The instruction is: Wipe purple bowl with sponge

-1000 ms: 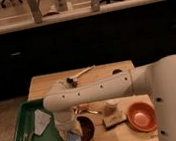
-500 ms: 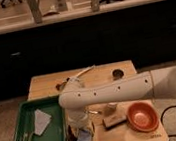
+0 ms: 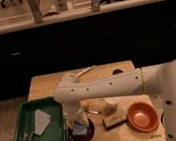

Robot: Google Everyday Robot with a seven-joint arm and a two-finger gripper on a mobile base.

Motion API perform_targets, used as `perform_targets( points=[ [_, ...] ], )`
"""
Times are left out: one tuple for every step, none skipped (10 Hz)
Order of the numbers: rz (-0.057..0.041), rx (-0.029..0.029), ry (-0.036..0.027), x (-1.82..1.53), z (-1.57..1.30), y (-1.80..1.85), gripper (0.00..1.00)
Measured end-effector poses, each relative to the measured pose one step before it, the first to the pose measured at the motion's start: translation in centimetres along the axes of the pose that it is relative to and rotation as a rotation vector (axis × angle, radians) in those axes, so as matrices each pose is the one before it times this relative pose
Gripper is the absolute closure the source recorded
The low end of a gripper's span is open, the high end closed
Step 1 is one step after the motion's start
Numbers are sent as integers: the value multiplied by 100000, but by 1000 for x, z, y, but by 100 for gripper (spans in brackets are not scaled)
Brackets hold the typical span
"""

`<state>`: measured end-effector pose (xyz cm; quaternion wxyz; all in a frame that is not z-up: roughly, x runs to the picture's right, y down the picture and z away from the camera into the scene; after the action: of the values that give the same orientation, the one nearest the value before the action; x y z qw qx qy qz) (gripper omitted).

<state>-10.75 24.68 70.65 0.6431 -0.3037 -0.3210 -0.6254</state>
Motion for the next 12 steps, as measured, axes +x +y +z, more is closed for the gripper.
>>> perform_targets(
  points=[
    [-3671,-644,-538,-320,120,-1204,100],
    [-3755,-462,-735,-591,175,-933,100],
    [-3224,-254,-1177,-1117,294,-646,100],
    [-1740,-234,-1032,-1036,291,-73,100],
    [-468,926,-539,-929,189,267,100],
    [381,196,-94,-684,31,836,100],
    [1352,737,332,-646,-54,1290,100],
    [1478,236,230,-362,-57,1123,100],
    [2698,733,882,-243,-131,1374,100],
    [3737,746,1518,230,-272,1312,100],
    [2179,439,1084,344,-203,530,100],
    [1475,527,1213,565,-257,330,100]
  ],
)
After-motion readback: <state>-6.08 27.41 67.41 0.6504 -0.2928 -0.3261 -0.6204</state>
